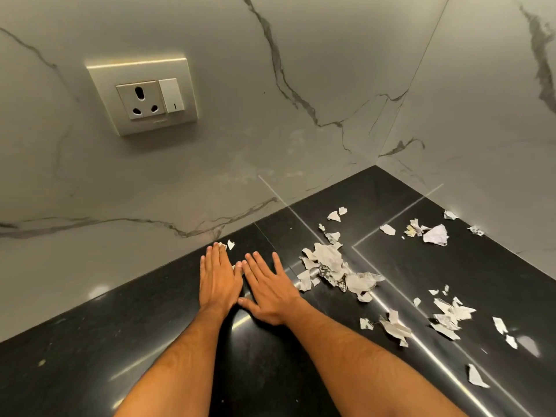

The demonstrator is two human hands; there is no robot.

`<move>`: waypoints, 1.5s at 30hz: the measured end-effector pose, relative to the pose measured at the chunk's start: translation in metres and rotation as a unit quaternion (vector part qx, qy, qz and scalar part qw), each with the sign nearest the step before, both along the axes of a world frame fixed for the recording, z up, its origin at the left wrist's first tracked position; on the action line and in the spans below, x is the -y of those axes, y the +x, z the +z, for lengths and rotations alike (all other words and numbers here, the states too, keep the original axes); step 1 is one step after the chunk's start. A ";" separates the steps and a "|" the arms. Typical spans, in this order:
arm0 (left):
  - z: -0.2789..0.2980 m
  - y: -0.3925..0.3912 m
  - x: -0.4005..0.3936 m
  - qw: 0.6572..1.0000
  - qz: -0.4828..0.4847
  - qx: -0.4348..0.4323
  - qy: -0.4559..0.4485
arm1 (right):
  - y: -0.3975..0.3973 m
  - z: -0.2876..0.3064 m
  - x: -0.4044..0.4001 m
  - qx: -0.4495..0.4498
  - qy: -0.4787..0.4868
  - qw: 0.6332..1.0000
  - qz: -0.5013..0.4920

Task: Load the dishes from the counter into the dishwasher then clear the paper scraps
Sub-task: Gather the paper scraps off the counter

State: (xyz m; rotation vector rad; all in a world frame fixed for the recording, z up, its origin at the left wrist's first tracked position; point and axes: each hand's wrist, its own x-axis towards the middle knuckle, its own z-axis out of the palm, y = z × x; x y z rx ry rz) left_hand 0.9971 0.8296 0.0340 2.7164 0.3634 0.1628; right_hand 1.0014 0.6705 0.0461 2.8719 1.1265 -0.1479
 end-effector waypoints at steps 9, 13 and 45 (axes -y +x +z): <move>-0.002 0.031 0.046 0.992 -0.115 -0.009 0.044 | 0.012 -0.001 0.056 0.003 -0.008 0.997 -0.071; 0.001 0.038 0.095 0.988 -0.145 -0.016 0.042 | 0.012 0.000 0.101 0.009 -0.020 0.994 -0.104; 0.013 -0.070 0.236 0.984 -0.129 0.037 -0.118 | -0.096 0.018 0.243 0.049 0.035 0.996 -0.060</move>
